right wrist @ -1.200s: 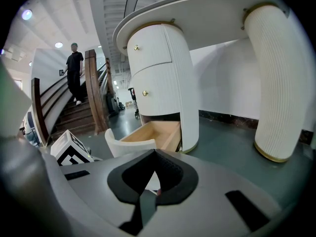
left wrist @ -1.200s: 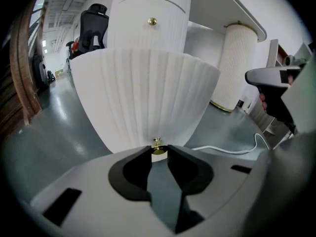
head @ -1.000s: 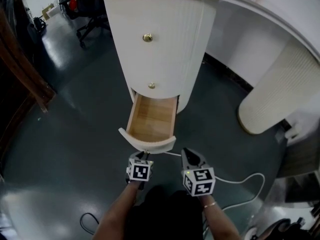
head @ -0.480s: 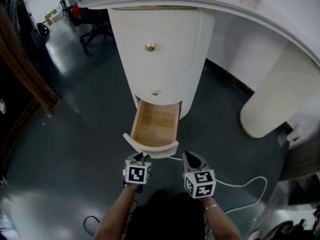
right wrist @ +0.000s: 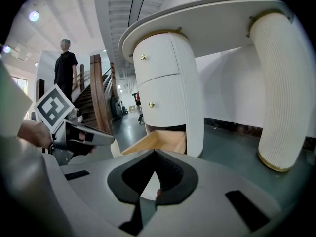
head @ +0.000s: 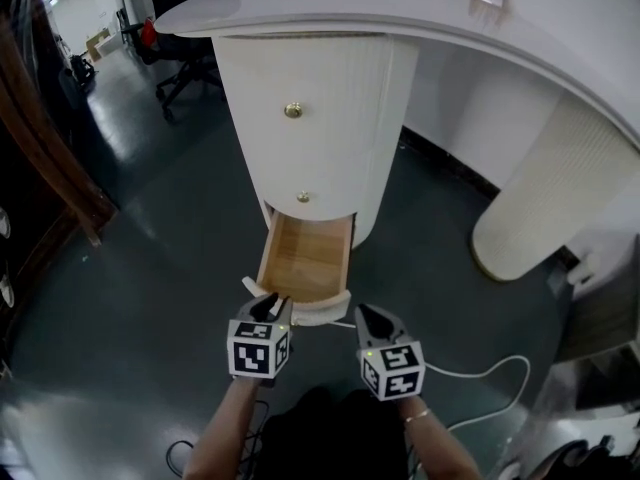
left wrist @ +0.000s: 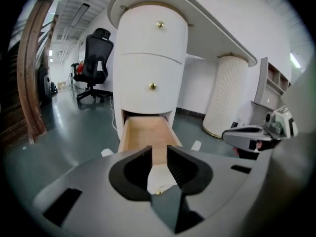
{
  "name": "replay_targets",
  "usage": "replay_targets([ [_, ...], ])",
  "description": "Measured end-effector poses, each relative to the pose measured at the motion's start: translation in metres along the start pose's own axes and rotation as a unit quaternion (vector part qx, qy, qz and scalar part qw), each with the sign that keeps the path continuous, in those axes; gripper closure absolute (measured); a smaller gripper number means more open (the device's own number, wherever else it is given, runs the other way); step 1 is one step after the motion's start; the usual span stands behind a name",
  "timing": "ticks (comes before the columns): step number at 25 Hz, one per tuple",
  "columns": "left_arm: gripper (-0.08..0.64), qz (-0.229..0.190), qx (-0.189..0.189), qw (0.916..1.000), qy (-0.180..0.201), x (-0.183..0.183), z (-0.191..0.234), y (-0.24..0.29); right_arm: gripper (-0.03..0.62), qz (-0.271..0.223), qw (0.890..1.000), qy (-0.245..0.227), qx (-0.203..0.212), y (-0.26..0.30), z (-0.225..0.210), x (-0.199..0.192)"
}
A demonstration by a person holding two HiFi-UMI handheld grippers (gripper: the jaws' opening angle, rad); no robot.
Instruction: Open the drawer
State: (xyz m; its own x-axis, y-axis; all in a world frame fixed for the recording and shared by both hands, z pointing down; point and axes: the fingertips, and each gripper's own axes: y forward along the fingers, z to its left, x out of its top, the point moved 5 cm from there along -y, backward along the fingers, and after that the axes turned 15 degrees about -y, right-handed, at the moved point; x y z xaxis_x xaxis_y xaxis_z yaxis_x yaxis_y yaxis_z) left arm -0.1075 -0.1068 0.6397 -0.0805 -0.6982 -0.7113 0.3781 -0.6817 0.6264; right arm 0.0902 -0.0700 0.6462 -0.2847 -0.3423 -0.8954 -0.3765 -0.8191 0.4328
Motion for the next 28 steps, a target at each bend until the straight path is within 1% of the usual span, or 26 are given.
replay_targets([
  [3, 0.481, -0.039, -0.015, 0.9991, 0.010, 0.025, -0.014, -0.011, 0.589, -0.008, 1.000, 0.002, -0.008, -0.005, -0.006, 0.007],
  [7, 0.488, -0.087, -0.038, 0.9953, 0.021, 0.048, -0.031, -0.023, 0.589, -0.032, 0.999, -0.004, -0.015, -0.010, -0.014, 0.019],
  [10, 0.490, -0.110, -0.052, 0.9920, 0.035, 0.058, -0.042, -0.030, 0.589, -0.047, 0.999, -0.010, -0.019, -0.013, -0.021, 0.028],
  [14, 0.530, -0.136, -0.052, 0.9886, 0.037, 0.066, -0.045, -0.039, 0.589, -0.056, 0.998, -0.002, -0.024, -0.020, -0.026, 0.045],
  [20, 0.549, -0.152, -0.045, 0.9869, 0.030, 0.068, -0.039, -0.046, 0.589, -0.088, 0.995, -0.010, -0.035, -0.030, -0.031, 0.070],
  [25, 0.549, -0.154, -0.045, 0.9867, 0.023, 0.064, -0.037, -0.048, 0.591, -0.094, 0.995, -0.019, -0.036, -0.032, -0.032, 0.074],
  [28, 0.549, -0.151, -0.043, 0.9874, 0.021, 0.061, -0.035, -0.046, 0.591, -0.098, 0.994, -0.016, -0.036, -0.032, -0.031, 0.073],
])
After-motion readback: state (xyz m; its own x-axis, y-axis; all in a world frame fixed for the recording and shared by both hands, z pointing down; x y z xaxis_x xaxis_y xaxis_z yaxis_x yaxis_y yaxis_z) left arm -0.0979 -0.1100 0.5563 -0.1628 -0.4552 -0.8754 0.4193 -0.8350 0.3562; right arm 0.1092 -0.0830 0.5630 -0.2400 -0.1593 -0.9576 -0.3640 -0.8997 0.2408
